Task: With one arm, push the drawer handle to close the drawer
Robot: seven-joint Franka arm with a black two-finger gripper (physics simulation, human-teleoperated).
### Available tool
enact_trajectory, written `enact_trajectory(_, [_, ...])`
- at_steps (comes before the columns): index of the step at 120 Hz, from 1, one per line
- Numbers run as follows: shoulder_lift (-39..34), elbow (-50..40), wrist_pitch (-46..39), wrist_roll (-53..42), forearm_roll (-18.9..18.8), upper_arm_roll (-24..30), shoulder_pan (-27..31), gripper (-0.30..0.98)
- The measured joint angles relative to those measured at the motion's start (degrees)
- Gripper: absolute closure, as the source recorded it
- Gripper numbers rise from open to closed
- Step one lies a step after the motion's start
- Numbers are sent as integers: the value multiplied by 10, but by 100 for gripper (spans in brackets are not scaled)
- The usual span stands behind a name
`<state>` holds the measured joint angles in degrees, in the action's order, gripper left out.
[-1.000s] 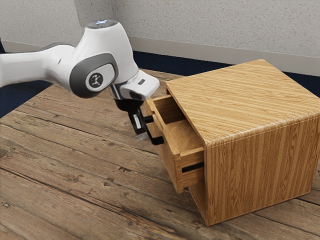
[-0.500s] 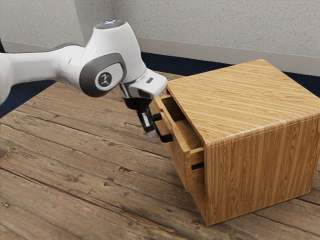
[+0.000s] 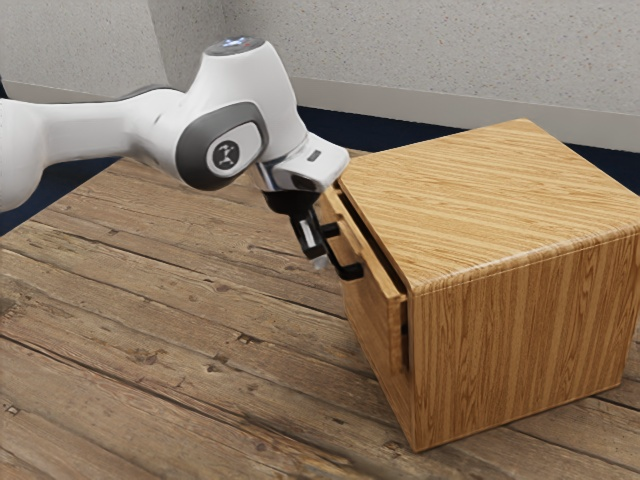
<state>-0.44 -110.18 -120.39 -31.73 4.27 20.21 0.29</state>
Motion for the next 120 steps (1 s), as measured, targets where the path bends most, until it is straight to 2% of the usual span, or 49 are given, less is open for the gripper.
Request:
enact_trajectory(86, [40, 41, -5, -2, -5, 0, -12, 79])
enact_trajectory(92, [30, 37, -4, -1, -7, 0, -12, 79])
enact_trajectory(102, [-34, -16, 2, 2, -7, 2, -6, 79])
enact_trajectory(107, [-80, -52, 11, 5, -4, 17, 17, 77])
enact_trajectory(116, [-184, -94, 55, 9, 28, 108, 147, 59])
enact_trajectory(120, [-223, -103, 77, 11, 45, 138, 187, 52])
